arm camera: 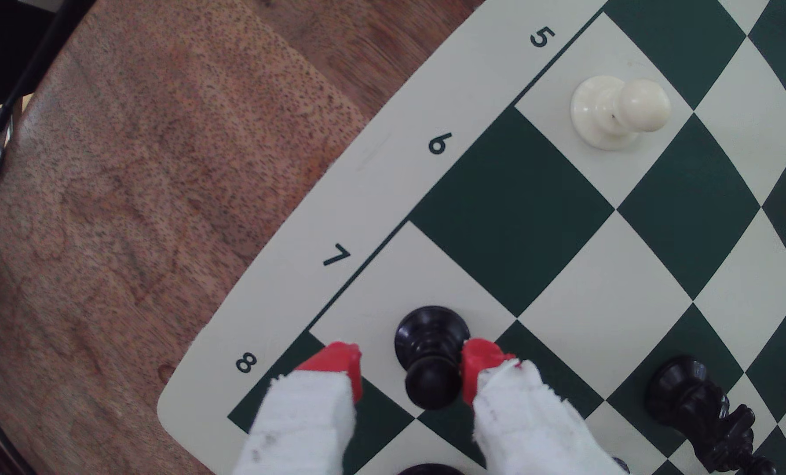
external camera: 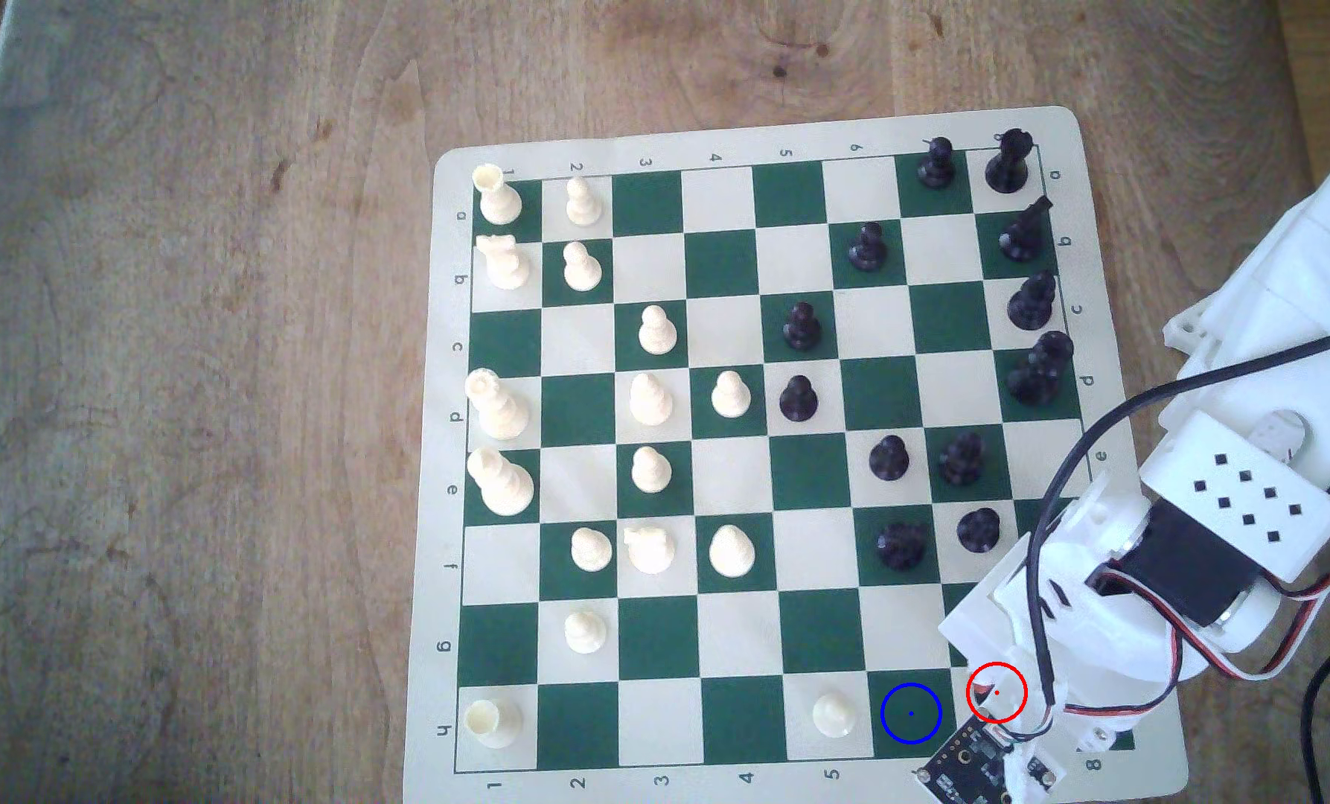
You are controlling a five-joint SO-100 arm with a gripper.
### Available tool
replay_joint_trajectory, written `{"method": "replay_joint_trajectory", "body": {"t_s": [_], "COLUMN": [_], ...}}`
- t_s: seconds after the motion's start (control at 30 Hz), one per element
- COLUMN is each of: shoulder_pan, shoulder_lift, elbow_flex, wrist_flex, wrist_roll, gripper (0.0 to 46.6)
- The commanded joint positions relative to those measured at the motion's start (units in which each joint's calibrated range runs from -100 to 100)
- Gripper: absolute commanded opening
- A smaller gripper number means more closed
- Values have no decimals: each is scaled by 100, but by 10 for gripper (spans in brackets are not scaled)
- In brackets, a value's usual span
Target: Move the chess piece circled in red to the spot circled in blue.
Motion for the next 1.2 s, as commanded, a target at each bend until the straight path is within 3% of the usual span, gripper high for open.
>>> {"method": "replay_joint_trajectory", "body": {"t_s": [0.0, 0.37, 0.53, 0.83, 1.17], "shoulder_pan": [55, 87, 87, 79, -7], "shoulder_lift": [-4, 56, 56, 13, -97], "elbow_flex": [-379, -379, -379, -379, -1676], "wrist_flex": [42, 50, 75, 140, 1197], "wrist_roll": [20, 44, 49, 49, -93], "gripper": [123, 112, 61, 13, 4]}}
